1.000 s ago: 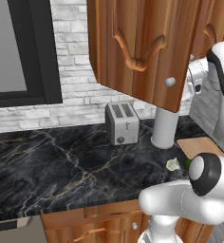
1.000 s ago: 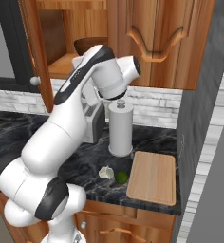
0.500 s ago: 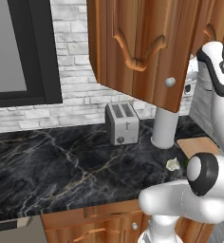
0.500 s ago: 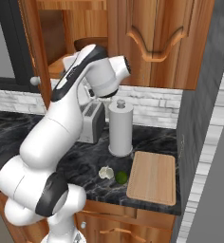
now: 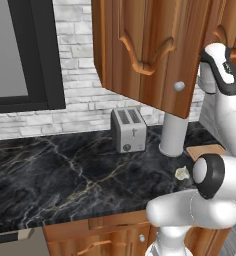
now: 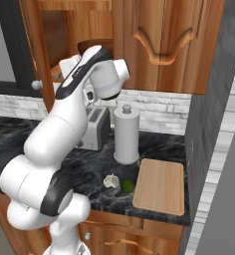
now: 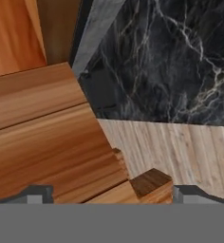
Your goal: Open the cabinet. Place the bowl and condiment on the counter. Then place the lime and garlic on the cutting board.
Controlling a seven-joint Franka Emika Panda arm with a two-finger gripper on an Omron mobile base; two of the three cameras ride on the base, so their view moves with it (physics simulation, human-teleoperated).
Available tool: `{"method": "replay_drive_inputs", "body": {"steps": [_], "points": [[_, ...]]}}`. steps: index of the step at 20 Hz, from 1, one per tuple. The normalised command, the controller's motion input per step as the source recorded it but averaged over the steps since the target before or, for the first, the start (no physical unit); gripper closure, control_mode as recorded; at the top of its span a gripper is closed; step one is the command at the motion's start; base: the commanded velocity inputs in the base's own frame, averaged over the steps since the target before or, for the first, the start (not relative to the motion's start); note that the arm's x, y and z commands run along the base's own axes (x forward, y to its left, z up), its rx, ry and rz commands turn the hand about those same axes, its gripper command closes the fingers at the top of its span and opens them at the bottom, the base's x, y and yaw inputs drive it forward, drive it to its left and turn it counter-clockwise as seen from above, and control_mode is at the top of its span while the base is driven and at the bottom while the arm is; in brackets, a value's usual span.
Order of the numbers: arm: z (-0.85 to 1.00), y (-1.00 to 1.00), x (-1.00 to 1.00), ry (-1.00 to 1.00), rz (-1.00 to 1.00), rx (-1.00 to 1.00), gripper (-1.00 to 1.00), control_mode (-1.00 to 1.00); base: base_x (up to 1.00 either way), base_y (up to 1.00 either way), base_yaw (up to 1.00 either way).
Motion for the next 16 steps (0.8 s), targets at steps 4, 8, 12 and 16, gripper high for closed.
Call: {"method": "replay_drive_inputs", "body": {"steps": [4,8,12,16], "points": [[0.0,0.05,-0.02,0.13,0.23,0.1,-1.0,-1.0,0.0,0.0,0.0],[0.0,0.24,-0.16,0.02,0.13,0.07,-1.0,-1.0,0.0,0.0,0.0],[0.0,0.51,-0.3,-0.03,0.01,0.02,-1.0,-1.0,0.0,0.0,0.0],[0.0,0.58,-0.26,-0.07,0.0,0.0,-1.0,-1.0,0.0,0.0,0.0]]}}
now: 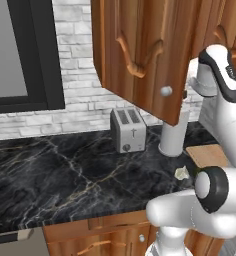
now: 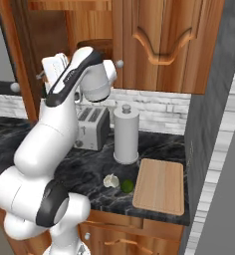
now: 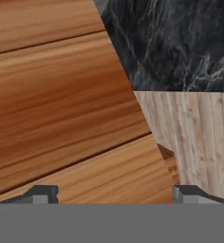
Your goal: Open the cabinet. Place the bowl and condiment on the counter. Then place the lime and garlic on the cutting board.
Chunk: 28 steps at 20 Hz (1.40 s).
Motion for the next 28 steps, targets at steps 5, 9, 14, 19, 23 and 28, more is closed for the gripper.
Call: {"method": "replay_drive_inputs", "body": {"steps": [5,9,14,19,23,28], "points": [[0.0,0.5,-0.23,-0.09,0.0,0.0,-1.0,-1.0,0.0,0.0,0.0],[0.0,0.51,-0.18,-0.14,-0.04,0.0,-1.0,-1.0,0.0,0.0,0.0],[0.0,0.6,-0.15,-0.16,-0.07,0.0,-1.0,-1.0,0.0,0.0,0.0],[0.0,0.66,-0.11,-0.16,-0.1,-0.01,-1.0,-1.0,0.0,0.0,0.0],[0.0,0.5,-0.11,-0.13,-0.08,-0.03,-1.0,-1.0,0.0,0.0,0.0],[0.08,-0.33,-0.11,-0.05,-0.01,0.02,-1.0,-1.0,0.0,0.0,0.0]]}}
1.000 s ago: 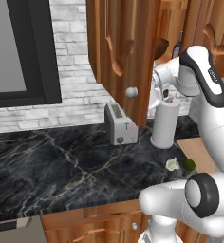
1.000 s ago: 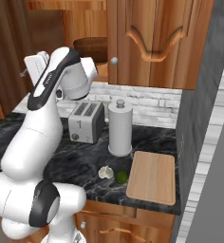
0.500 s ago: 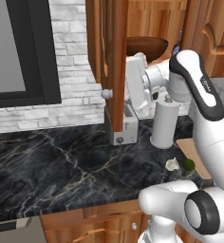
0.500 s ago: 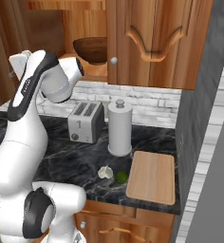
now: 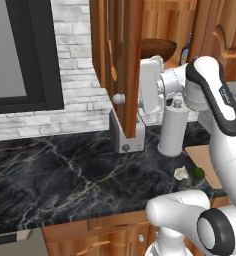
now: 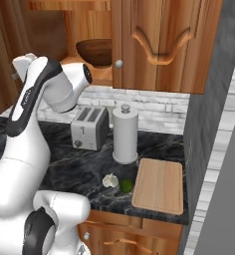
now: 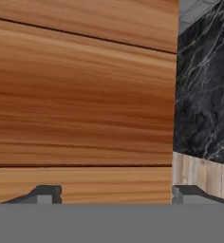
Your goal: Open the cabinet. Place the bowl and condiment on the counter. Then place the lime and garlic on the cutting board.
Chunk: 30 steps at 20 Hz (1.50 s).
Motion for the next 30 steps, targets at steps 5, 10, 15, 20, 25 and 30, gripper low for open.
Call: {"method": "replay_drive_inputs", "body": {"steps": [5,10,15,20,25,30], "points": [[0.0,-0.71,-0.16,-0.01,0.0,0.04,-1.0,-1.0,0.0,0.0,0.0],[0.0,-0.63,-0.17,-0.04,0.0,0.01,-1.0,-1.0,0.0,0.0,0.0],[-0.02,-0.39,-0.39,-0.08,0.0,-0.05,-1.0,-1.0,0.0,0.0,0.0],[-0.06,-0.34,-0.45,-0.11,0.0,-0.13,-1.0,-1.0,0.0,0.0,0.0],[-0.1,-0.37,-0.51,-0.2,0.0,-0.16,-1.0,-1.0,0.0,0.0,0.0],[-0.18,-0.35,-0.47,-0.31,0.0,-0.18,-1.0,-1.0,0.0,0.0,0.0]]}}
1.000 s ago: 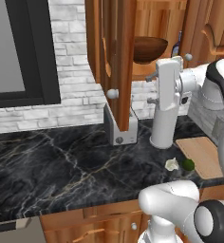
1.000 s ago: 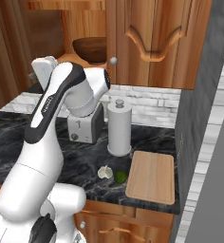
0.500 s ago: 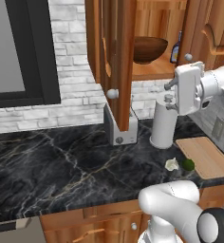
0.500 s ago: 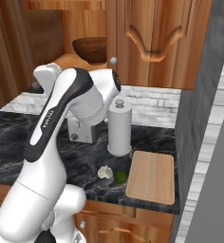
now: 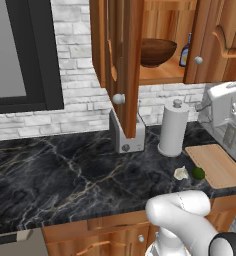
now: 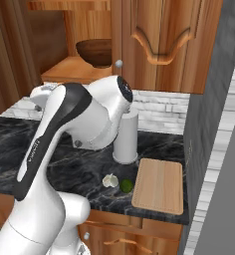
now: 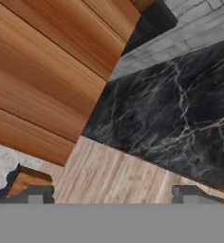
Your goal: Open the cabinet. Place the bowl and condiment on the counter. Then place the lime and garlic on the cutting board.
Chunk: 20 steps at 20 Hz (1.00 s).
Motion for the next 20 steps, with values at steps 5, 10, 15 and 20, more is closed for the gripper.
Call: {"method": "replay_drive_inputs", "body": {"steps": [5,10,15,20], "points": [[-0.02,-0.13,-0.11,-0.43,-0.01,-0.1,-1.0,-1.0,0.0,0.0,0.0],[0.07,0.0,0.08,-0.47,-0.11,0.0,-1.0,-1.0,0.0,0.0,0.0],[0.18,-0.04,0.13,-0.32,-0.22,0.02,-1.0,-1.0,0.0,0.0,0.0],[0.23,-0.12,0.01,-0.18,-0.18,0.03,-1.0,-1.0,0.0,0.0,0.0]]}}
